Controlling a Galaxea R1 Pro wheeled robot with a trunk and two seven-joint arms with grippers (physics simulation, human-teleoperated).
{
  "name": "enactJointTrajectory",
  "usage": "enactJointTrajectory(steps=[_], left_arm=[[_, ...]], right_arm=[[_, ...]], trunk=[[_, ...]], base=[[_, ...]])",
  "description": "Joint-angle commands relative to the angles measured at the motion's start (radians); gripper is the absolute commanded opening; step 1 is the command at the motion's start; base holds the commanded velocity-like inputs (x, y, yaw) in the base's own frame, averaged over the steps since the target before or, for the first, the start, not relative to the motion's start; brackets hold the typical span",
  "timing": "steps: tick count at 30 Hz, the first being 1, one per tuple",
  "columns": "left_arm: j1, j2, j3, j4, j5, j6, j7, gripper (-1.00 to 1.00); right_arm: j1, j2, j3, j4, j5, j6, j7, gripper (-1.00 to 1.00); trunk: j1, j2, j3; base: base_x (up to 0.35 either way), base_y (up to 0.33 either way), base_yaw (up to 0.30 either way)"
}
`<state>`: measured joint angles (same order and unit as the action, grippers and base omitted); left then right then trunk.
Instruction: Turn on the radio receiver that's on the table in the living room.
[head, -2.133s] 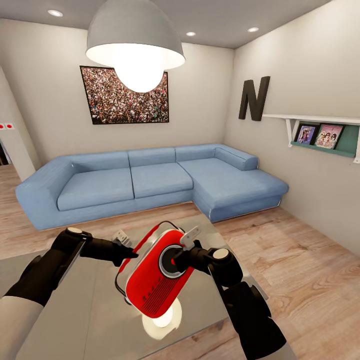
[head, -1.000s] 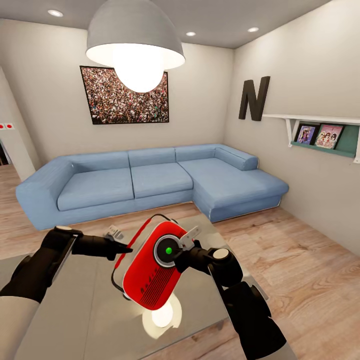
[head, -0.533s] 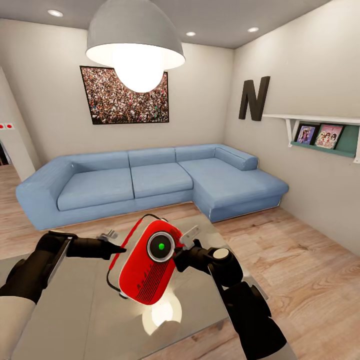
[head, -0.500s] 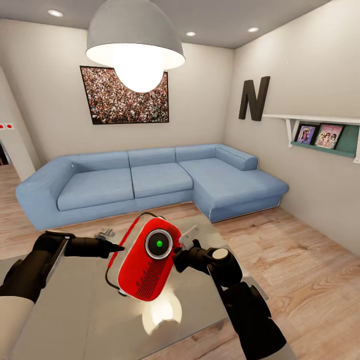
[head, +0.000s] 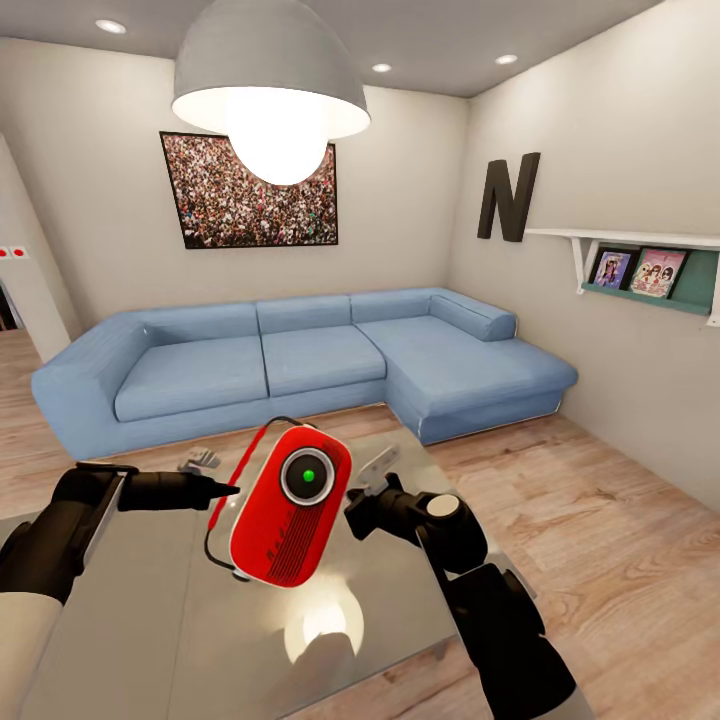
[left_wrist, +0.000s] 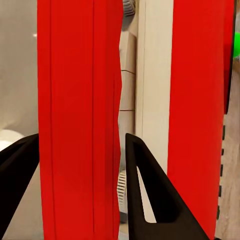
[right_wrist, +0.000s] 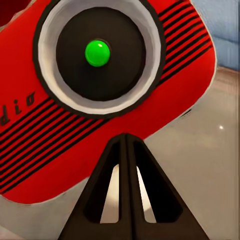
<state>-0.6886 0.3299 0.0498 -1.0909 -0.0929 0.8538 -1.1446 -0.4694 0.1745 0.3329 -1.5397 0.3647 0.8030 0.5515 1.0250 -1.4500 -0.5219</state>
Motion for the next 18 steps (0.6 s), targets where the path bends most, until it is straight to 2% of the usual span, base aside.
enactJointTrajectory(steps=[1, 8, 12, 13, 15, 17, 18], left_arm=[[0.000, 0.000, 0.000, 0.000, 0.009, 0.005, 0.005, -1.00], [0.000, 0.000, 0.004, 0.002, 0.009, 0.008, 0.047, -1.00], [0.000, -0.002, 0.004, 0.002, 0.009, 0.010, 0.072, -1.00], [0.000, -0.002, 0.004, 0.006, 0.009, 0.010, 0.088, -1.00], [0.000, -0.002, 0.004, 0.020, 0.009, 0.010, 0.110, -1.00], [0.000, -0.002, 0.005, 0.035, 0.009, 0.010, 0.118, -1.00], [0.000, -0.002, 0.005, 0.042, 0.009, 0.010, 0.121, -1.00]], right_arm=[[0.000, 0.000, -0.001, -0.003, 0.000, 0.000, 0.000, -1.00], [0.000, 0.000, -0.007, -0.048, 0.005, 0.008, -0.006, -1.00], [0.000, 0.000, -0.040, -0.062, 0.008, 0.017, -0.078, -1.00], [-0.001, 0.000, -0.079, -0.065, 0.008, 0.029, -0.132, -1.00], [-0.002, 0.000, -0.123, -0.066, 0.008, 0.034, -0.167, -1.00], [-0.003, 0.000, -0.150, -0.066, 0.008, 0.036, -0.180, -1.00], [-0.005, -0.010, -0.161, -0.066, 0.008, 0.039, -0.183, -1.00]], trunk=[[0.000, 0.000, 0.000], [0.000, 0.000, 0.000], [0.000, 0.000, 0.000], [0.000, 0.000, 0.000], [0.000, 0.000, 0.000], [0.000, 0.000, 0.000], [0.000, 0.000, 0.000]], base=[[0.000, 0.000, 0.000], [0.000, 0.000, 0.000], [0.000, 0.000, 0.000], [0.000, 0.000, 0.000], [0.000, 0.000, 0.000], [0.000, 0.000, 0.000], [0.000, 0.000, 0.000]])
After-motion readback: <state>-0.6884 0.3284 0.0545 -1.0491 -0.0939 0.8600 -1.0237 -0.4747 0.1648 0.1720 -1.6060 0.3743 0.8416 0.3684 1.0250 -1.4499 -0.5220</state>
